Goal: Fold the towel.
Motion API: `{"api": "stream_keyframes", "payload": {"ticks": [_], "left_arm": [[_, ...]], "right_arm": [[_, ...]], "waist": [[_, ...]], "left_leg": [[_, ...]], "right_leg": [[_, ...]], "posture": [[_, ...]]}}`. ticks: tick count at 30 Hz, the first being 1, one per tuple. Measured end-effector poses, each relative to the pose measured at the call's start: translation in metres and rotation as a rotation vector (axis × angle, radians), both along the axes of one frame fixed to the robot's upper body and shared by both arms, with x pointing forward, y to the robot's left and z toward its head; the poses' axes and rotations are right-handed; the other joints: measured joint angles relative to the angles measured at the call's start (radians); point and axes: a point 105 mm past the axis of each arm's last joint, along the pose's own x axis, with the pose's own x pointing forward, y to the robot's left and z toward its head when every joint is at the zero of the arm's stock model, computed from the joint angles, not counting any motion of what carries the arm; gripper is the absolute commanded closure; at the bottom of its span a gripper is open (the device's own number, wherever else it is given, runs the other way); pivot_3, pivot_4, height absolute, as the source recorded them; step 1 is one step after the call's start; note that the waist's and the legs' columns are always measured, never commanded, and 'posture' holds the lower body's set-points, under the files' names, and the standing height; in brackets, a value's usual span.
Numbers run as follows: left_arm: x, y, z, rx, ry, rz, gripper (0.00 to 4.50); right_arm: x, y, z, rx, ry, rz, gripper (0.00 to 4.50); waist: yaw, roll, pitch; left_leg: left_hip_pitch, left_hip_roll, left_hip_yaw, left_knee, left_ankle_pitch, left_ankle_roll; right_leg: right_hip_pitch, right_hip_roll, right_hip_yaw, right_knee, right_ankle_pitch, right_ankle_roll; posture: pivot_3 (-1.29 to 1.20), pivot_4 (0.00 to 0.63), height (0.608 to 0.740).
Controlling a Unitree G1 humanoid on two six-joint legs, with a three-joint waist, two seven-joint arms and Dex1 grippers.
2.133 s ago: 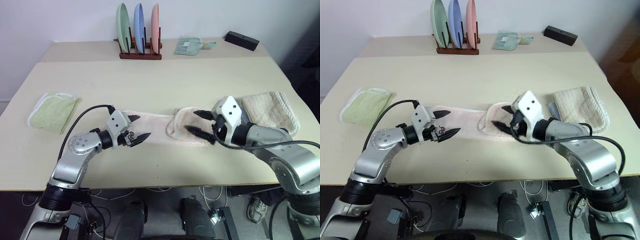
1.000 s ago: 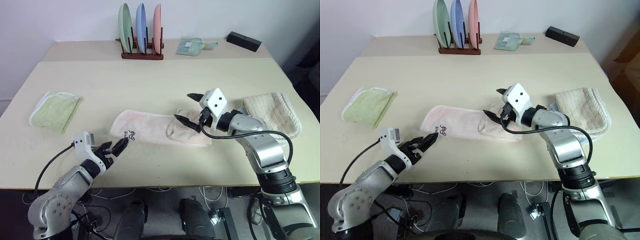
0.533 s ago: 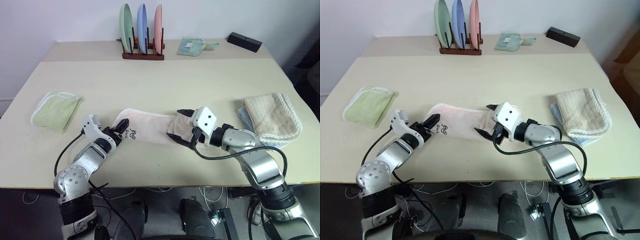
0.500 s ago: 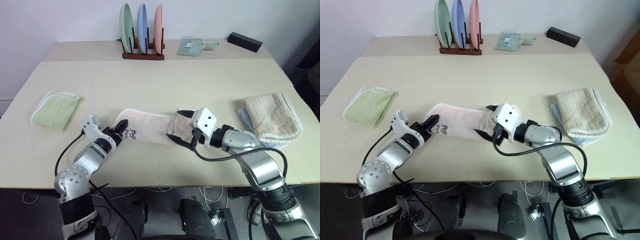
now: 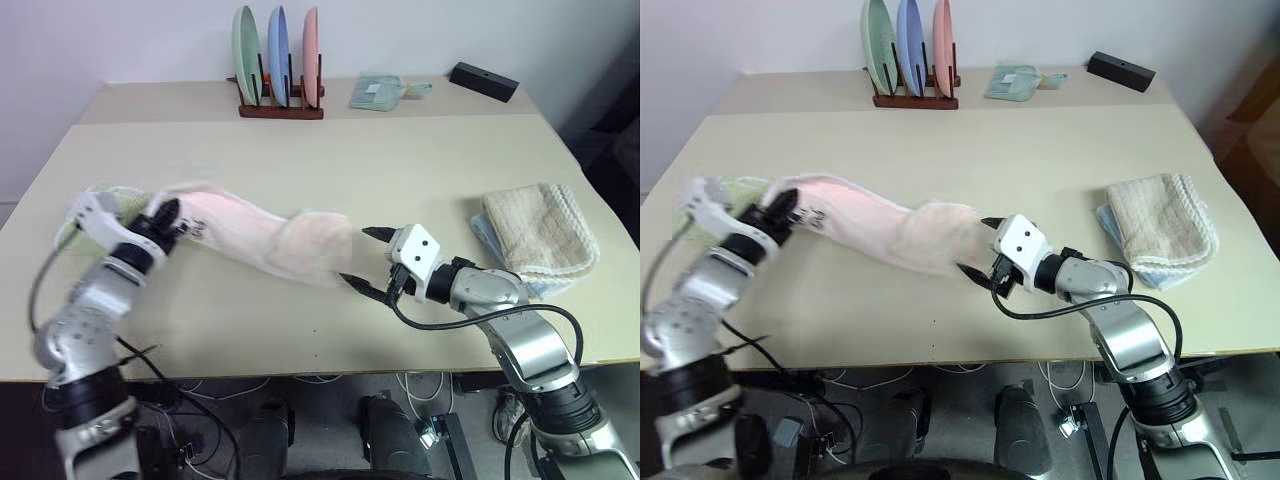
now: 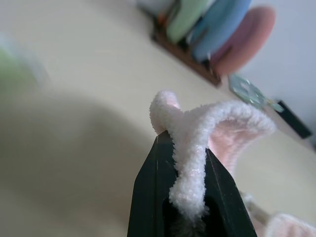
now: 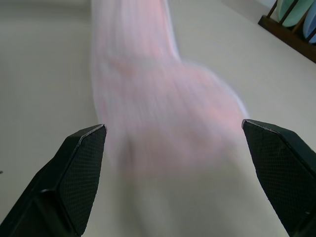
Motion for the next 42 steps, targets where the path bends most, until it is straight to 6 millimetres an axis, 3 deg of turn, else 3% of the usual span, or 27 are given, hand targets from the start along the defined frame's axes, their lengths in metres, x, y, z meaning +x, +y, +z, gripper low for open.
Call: {"api": "stream_keyframes", "payload": {"ticks": [2, 4, 9, 12, 16, 22, 23, 25, 31, 38, 41, 42], "left_arm": [[0.000, -0.007, 0.007, 0.055, -0.025, -0.063, 4.44], [0.003, -0.028, 0.009, 0.089, -0.042, -0.166, 4.44], [-0.015, -0.124, 0.015, 0.334, -0.113, -0.583, 4.44], [-0.030, -0.173, -0.006, 0.501, -0.103, -0.776, 4.44], [-0.038, -0.203, -0.044, 0.632, -0.033, -0.872, 4.44], [-0.023, -0.201, -0.074, 0.751, 0.047, -0.800, 4.44], [-0.022, -0.202, -0.075, 0.748, 0.042, -0.796, 4.19], [-0.023, -0.206, -0.074, 0.728, 0.035, -0.803, 3.53], [-0.027, -0.189, -0.055, 0.621, -0.012, -0.792, 0.55], [-0.043, -0.124, -0.033, 0.490, 0.018, -0.778, 0.55], [-0.048, -0.103, -0.026, 0.464, 0.024, -0.754, 1.36], [-0.047, -0.099, -0.023, 0.460, 0.019, -0.732, 1.83]], "right_arm": [[0.002, -0.002, -0.001, -0.003, 0.001, -0.007, 0.00], [0.003, -0.003, -0.003, -0.004, 0.008, -0.013, 0.00], [0.005, -0.005, -0.005, -0.010, 0.005, -0.020, 0.00], [0.006, -0.006, -0.006, -0.012, 0.008, -0.026, 0.00], [0.007, -0.008, -0.008, -0.021, 0.004, -0.039, 0.00], [0.007, -0.009, -0.011, -0.023, 0.010, -0.052, 0.00], [0.007, -0.009, -0.011, -0.024, 0.010, -0.053, 0.00], [0.007, -0.010, -0.012, -0.025, 0.009, -0.055, 0.00], [0.007, -0.010, -0.013, -0.032, 0.009, -0.059, 0.00], [0.006, -0.012, -0.012, -0.039, 0.009, -0.055, 0.00], [0.006, -0.013, -0.011, -0.038, 0.014, -0.049, 0.86], [0.006, -0.012, -0.011, -0.034, 0.015, -0.045, 1.34]], "waist": [[0.008, 0.000, 0.000], [0.011, -0.001, 0.000], [0.001, -0.001, 0.001], [-0.006, -0.001, 0.001], [-0.003, 0.000, 0.001], [0.001, 0.000, 0.001], [0.001, 0.000, 0.001], [0.001, 0.000, 0.001], [-0.003, 0.000, 0.001], [-0.004, 0.000, 0.001], [-0.001, 0.000, 0.001], [0.002, 0.000, 0.001]], "left_leg": [[0.000, 0.000, 0.000, 0.000, 0.000, 0.000], [0.000, 0.000, 0.000, 0.001, 0.000, 0.000], [0.000, 0.000, 0.000, 0.000, 0.000, 0.000], [0.001, 0.000, 0.000, -0.001, 0.000, 0.000], [0.000, 0.000, 0.000, -0.001, 0.000, 0.000], [0.000, 0.000, 0.000, 0.000, 0.000, 0.000], [0.000, 0.000, 0.000, 0.000, 0.000, 0.000], [0.000, 0.000, 0.000, 0.000, 0.000, 0.000], [0.000, 0.000, 0.000, -0.001, 0.000, 0.000], [0.000, 0.001, 0.000, 0.000, 0.000, 0.000], [0.000, 0.001, 0.000, -0.001, 0.000, 0.000], [0.000, 0.001, 0.000, 0.000, 0.000, 0.000]], "right_leg": [[0.001, 0.000, 0.000, -0.001, 0.000, 0.000], [0.001, 0.000, 0.000, -0.001, 0.000, 0.000], [0.001, 0.000, 0.000, -0.001, 0.000, 0.000], [0.000, 0.000, 0.000, 0.000, 0.000, 0.000], [0.000, 0.000, 0.000, 0.000, 0.000, 0.000], [0.000, 0.000, 0.000, 0.000, 0.000, 0.000], [0.000, 0.000, 0.000, 0.000, 0.000, 0.000], [0.000, 0.000, 0.000, 0.000, 0.000, 0.000], [0.000, 0.000, 0.000, 0.001, 0.000, 0.000], [-0.001, 0.000, 0.000, 0.000, 0.000, 0.000], [-0.001, 0.000, 0.000, 0.001, 0.000, 0.000], [0.000, 0.000, 0.000, 0.001, 0.000, 0.000]], "posture": [[0.00, 0.150, 0.740], [0.00, 0.150, 0.740], [0.00, 0.150, 0.740], [0.00, 0.150, 0.740], [0.00, 0.150, 0.740], [0.00, 0.150, 0.740], [0.00, 0.150, 0.740], [0.00, 0.150, 0.740], [0.00, 0.150, 0.740], [0.00, 0.150, 0.740], [0.00, 0.150, 0.740], [0.00, 0.150, 0.740]]}}
